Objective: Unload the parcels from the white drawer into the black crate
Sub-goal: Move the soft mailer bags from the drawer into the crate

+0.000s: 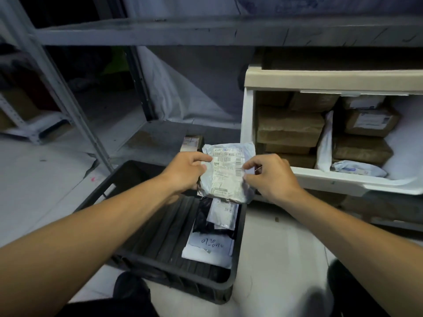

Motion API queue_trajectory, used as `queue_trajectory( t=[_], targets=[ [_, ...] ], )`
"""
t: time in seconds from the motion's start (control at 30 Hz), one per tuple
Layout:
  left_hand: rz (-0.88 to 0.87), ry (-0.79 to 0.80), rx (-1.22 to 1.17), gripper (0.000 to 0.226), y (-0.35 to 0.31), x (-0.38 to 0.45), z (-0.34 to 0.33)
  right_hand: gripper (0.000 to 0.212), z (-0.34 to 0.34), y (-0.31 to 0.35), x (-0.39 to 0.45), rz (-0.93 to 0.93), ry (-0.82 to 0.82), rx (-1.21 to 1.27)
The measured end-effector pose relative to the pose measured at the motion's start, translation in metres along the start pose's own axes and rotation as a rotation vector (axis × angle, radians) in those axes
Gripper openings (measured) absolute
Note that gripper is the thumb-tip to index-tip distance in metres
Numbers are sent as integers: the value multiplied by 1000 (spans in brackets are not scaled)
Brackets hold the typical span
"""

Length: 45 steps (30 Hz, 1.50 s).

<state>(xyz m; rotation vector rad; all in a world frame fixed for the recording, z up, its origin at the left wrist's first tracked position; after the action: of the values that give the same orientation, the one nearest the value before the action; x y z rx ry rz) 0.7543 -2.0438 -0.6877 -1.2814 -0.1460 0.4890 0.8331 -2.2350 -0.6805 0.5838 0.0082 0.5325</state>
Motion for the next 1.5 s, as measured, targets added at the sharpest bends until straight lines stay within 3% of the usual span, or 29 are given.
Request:
queue_trajectory(
  t=[0.2,0.43,0.83,1.0,1.2,1.4,1.5],
  targets=[
    [159,122,47,53,47,20,7,39,-62,0,3,62,227,-183],
    [239,132,57,56,110,59,-2,46,-121,-24,36,-20,377,-254],
    [296,219,214,56,203,157,-40,35,-208,-66,80,-51,610,-514],
    [291,279,329,55,225,183,-47,46,-229,-71,92,-57,708,-650],
    [229,354,447,53,221,204,-52,68,-235,-71,102,150,588,-845],
    [200,466,564,59,226,202,-73,51,-256,-80,102,72,796,-764],
    [210,451,596,60,233,202,-75,60,-266,-83,105,51,863,-775]
  ],
)
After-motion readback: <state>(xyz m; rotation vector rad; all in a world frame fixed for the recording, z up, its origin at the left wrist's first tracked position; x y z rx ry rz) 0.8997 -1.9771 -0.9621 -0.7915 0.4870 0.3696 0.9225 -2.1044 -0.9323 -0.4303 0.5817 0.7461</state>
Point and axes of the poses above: each hand's wrist, its own x-axis towards the middle knuckle, its own z-axis out of the back of the hand, y = z × x, the point moved 3 cm from there along x, towards the middle knuckle, and after that the axes turned 6 degrees about -x, right-handed, at the moved point
